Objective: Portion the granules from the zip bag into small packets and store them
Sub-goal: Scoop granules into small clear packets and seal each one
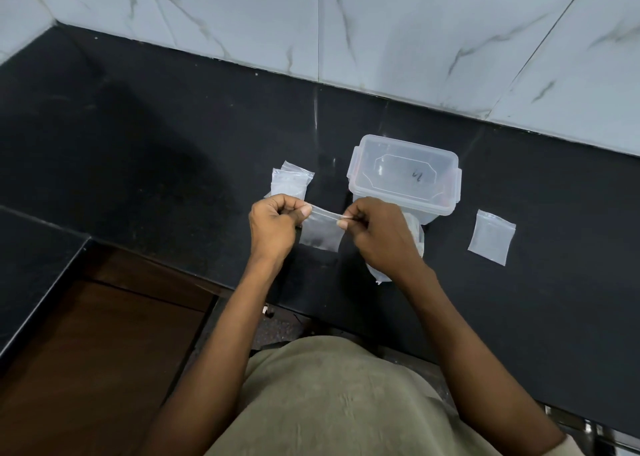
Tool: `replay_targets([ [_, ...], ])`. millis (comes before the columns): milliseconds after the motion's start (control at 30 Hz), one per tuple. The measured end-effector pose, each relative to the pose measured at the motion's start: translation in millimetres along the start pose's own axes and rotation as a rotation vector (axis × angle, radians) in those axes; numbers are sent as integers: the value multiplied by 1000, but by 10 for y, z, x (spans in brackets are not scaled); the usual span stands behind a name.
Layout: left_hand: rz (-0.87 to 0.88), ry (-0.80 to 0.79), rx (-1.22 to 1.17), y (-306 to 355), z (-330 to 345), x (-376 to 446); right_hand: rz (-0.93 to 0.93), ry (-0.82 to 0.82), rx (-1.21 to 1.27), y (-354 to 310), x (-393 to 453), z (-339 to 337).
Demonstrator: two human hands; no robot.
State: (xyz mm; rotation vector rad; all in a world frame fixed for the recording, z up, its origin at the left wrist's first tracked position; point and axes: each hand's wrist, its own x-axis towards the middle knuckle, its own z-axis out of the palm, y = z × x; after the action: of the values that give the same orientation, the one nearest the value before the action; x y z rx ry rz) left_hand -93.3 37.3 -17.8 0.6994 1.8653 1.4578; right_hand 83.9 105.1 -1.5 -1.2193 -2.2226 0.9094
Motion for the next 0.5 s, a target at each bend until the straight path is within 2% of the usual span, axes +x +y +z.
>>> replay_targets([
  [233, -67, 65, 40, -176, -252, 226, 48, -110, -44, -101, 414, 402],
  [367, 57, 215, 167, -254, -354, 262, 93, -116, -83, -142, 660, 606],
  [433, 117, 180, 202, -340, -368, 242, 108, -83, -90, -154, 741, 691],
  [500, 158, 72, 253, -452, -346, 211, 112, -49, -92, -147, 779, 760],
])
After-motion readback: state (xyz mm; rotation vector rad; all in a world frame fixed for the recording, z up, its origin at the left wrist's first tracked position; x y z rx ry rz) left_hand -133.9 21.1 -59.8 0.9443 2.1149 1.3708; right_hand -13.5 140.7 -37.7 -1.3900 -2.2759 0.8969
